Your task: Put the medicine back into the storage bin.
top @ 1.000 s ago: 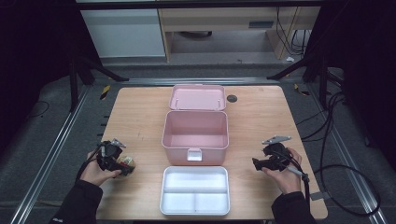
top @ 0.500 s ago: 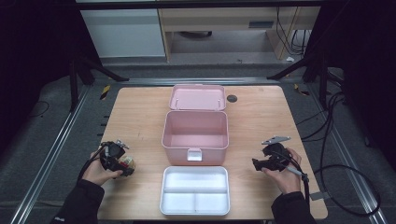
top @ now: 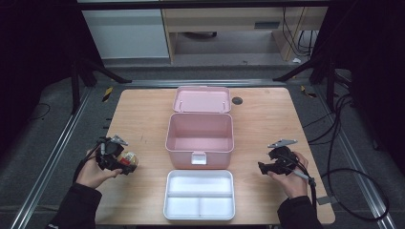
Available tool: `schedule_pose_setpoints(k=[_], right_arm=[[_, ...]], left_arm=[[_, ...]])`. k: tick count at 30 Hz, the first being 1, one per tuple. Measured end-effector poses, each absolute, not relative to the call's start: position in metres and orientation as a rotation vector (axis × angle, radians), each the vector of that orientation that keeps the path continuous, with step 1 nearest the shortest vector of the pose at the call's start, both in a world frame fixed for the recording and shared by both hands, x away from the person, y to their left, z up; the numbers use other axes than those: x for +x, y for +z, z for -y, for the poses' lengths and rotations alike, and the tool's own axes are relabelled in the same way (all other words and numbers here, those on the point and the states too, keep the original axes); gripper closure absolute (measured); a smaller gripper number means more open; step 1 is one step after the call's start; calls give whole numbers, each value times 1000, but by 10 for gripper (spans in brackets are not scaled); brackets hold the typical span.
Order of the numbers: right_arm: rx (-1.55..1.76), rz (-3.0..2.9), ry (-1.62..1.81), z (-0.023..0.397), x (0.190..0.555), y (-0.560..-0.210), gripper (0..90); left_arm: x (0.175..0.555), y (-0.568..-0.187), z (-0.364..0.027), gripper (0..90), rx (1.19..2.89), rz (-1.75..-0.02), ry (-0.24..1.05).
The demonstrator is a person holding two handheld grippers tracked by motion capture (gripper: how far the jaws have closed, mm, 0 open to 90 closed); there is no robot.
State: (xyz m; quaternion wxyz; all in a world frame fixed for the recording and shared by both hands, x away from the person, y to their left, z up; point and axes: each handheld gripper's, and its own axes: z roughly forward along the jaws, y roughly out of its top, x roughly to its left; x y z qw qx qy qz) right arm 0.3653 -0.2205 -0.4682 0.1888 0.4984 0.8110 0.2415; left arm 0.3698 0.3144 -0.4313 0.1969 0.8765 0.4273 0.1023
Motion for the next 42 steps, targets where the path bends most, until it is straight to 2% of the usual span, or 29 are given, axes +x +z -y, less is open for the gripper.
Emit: schedule_pose_setpoints(k=[12, 26, 42], right_arm=[[1408, -2269, 687, 222, 365, -468, 225], [1406, -2270, 688, 222, 365, -468, 225], [1405, -2271, 692, 222, 366, -469, 226]], left_arm=[[378, -387, -305, 199, 2373, -1121, 345], [403, -346, -268, 200, 2357, -1011, 369], [429, -327, -216, 200, 2359, -886, 368]])
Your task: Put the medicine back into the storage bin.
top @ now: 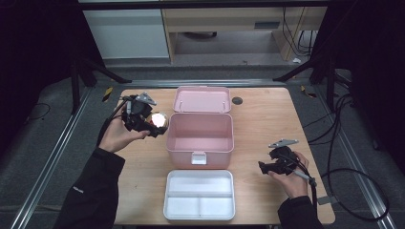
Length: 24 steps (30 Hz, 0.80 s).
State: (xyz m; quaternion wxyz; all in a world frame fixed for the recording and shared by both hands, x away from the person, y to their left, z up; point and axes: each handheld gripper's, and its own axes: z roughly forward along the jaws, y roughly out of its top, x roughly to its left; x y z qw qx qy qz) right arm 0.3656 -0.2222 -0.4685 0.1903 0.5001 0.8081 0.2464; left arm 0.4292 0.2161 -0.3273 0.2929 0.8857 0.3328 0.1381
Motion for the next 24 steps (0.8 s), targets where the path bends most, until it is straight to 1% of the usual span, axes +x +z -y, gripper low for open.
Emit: schedule_pose_setpoints(k=[13, 24], right_arm=[[1409, -2275, 694, 223, 366, -470, 225], [1409, -2280, 701, 223, 366, -471, 226]], left_arm=[[448, -330, -177, 200, 2388, -818, 332], [462, -325, -138, 201, 2418, -731, 315]])
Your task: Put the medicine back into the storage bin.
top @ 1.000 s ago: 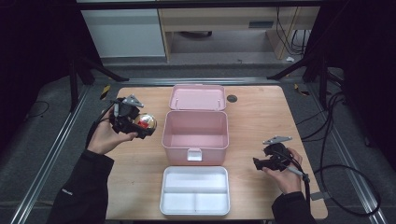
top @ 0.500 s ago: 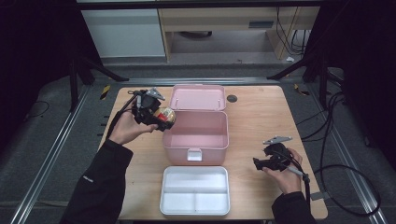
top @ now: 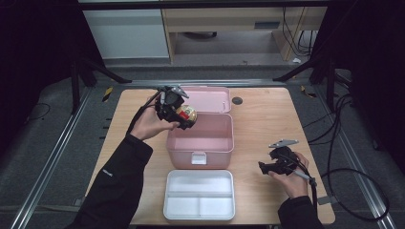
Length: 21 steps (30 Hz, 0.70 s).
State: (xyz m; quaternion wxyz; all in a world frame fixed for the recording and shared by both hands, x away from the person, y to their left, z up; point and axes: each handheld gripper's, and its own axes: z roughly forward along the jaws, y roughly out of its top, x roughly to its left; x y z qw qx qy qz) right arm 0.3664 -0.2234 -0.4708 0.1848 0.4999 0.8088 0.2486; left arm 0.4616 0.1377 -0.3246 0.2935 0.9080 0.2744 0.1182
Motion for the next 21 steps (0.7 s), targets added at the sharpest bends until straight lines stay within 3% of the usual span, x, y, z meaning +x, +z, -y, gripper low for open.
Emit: schedule_pose_setpoints(k=[21], right_arm=[[1400, -2283, 705, 224, 366, -471, 225]], left_arm=[[480, -347, -80, 201, 2499, -643, 258]])
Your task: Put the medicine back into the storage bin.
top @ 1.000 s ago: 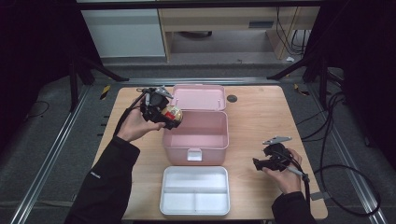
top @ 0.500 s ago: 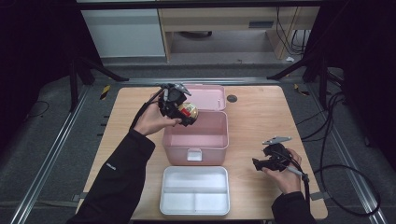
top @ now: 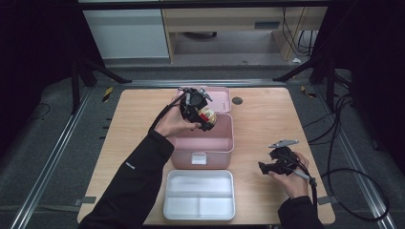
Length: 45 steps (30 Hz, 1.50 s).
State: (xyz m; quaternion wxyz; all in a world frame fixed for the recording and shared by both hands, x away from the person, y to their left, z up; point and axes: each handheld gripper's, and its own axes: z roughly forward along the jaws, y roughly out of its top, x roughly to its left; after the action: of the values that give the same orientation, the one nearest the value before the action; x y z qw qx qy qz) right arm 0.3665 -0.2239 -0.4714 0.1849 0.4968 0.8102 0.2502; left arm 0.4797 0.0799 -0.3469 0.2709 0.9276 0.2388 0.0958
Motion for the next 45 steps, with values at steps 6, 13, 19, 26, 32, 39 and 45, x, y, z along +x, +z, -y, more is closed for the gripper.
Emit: schedule_pose_setpoints(k=[6, 13, 19, 26, 32, 39, 45], right_arm=[[1404, -2290, 701, 223, 367, -473, 223], [1402, -2290, 700, 224, 367, -473, 222], [1400, -2296, 698, 223, 367, -474, 220], [1400, -2295, 697, 224, 367, -474, 211], [1399, -2290, 700, 224, 367, -472, 201], [1393, -2282, 708, 224, 366, -471, 203], [1381, -2273, 716, 223, 366, -469, 219]], left_arm=[[485, -359, -70, 201, 2533, -635, 238], [488, -376, -62, 201, 2564, -637, 208], [491, -390, -59, 200, 2599, -640, 182], [492, -395, -55, 199, 2621, -634, 167], [491, -392, -59, 176, 2604, -652, 157], [487, -382, -67, 175, 2580, -647, 185], [472, -361, -84, 195, 2531, -624, 232]])
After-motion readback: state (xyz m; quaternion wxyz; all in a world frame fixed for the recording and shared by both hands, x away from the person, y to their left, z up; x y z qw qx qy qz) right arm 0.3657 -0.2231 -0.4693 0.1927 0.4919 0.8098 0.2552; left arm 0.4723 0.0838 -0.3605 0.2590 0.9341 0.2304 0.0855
